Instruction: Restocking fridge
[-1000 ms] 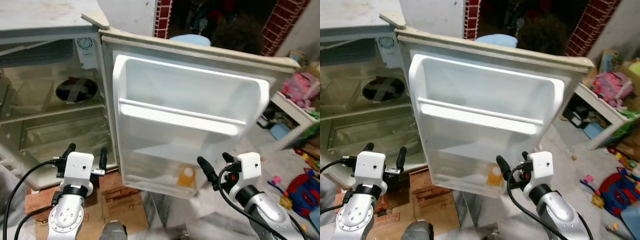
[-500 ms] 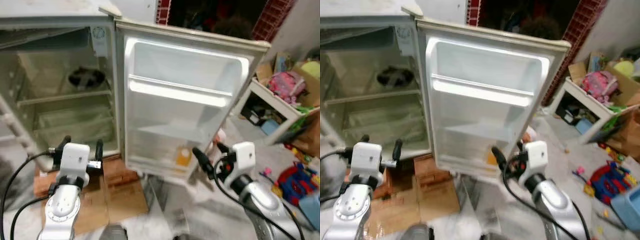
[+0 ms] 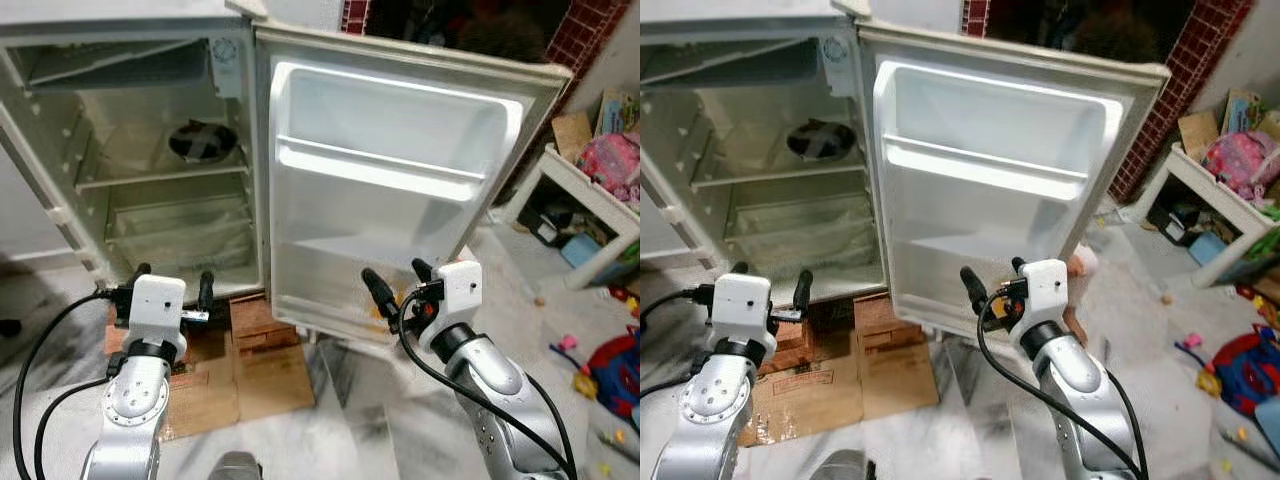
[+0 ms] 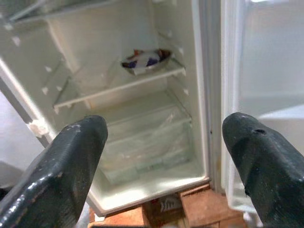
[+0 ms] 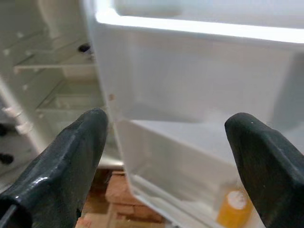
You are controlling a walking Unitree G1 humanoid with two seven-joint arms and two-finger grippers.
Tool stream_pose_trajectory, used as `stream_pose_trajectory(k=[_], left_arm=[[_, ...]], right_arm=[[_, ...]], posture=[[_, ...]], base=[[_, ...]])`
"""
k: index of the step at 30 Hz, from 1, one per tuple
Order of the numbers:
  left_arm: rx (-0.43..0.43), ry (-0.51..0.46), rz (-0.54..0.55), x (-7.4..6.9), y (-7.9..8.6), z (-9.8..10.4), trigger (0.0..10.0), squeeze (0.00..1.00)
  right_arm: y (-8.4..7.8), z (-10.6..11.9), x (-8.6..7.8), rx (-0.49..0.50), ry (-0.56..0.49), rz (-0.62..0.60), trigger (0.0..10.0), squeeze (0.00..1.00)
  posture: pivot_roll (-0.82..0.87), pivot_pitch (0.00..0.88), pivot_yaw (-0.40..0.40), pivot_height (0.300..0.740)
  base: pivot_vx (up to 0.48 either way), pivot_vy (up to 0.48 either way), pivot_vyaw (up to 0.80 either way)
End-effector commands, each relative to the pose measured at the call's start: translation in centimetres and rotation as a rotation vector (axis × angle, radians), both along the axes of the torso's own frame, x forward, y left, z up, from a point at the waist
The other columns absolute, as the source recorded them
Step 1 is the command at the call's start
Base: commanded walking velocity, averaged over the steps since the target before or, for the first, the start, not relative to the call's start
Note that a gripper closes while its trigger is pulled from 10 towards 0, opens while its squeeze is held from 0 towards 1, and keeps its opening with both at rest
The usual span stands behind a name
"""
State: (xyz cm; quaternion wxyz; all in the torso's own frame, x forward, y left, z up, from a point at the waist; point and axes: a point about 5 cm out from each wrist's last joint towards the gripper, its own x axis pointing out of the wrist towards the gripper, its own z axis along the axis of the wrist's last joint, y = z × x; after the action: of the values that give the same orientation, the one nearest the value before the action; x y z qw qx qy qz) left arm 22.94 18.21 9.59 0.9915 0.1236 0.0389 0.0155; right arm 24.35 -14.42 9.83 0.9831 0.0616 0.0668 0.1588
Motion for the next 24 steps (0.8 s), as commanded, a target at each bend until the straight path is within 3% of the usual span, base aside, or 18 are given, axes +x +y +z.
stream_pose_trajectory(k=[1,9,17,24], left_arm=[[-0.018,0.007,-0.002,0.2,-0.4,-0.2,10.0,0.0],[-0.026,0.002,-0.004,0.6,-0.8,-0.1,10.0,0.0],[-0.051,0.003,0.048,0.7,-0.2,-0.2,10.0,0.0],[-0.059,-0.006,0.068,0.7,0.0,-0.1,10.0,0.0]], right_arm=[[-1.1,-0.3,0.1,-0.02,0.008,-0.049,10.0,0.0],[-0.9,-0.2,0.4,-0.018,0.002,-0.015,10.0,0.0],[-1.2,0.3,2.3,-0.016,-0.021,-0.017,10.0,0.0],[-0.9,0.0,3.2,-0.066,-0.01,0.092,10.0,0.0]], posture=[[0.06,0.0,-0.054,0.74],[0.05,0.0,-0.062,0.74],[0.06,0.0,-0.071,0.74],[0.06,0.0,-0.07,0.74]], base=[[0.0,-0.465,0.74],[0.0,-0.454,0.08],[0.15,0.0,0.0],[0.079,0.0,0.0]])
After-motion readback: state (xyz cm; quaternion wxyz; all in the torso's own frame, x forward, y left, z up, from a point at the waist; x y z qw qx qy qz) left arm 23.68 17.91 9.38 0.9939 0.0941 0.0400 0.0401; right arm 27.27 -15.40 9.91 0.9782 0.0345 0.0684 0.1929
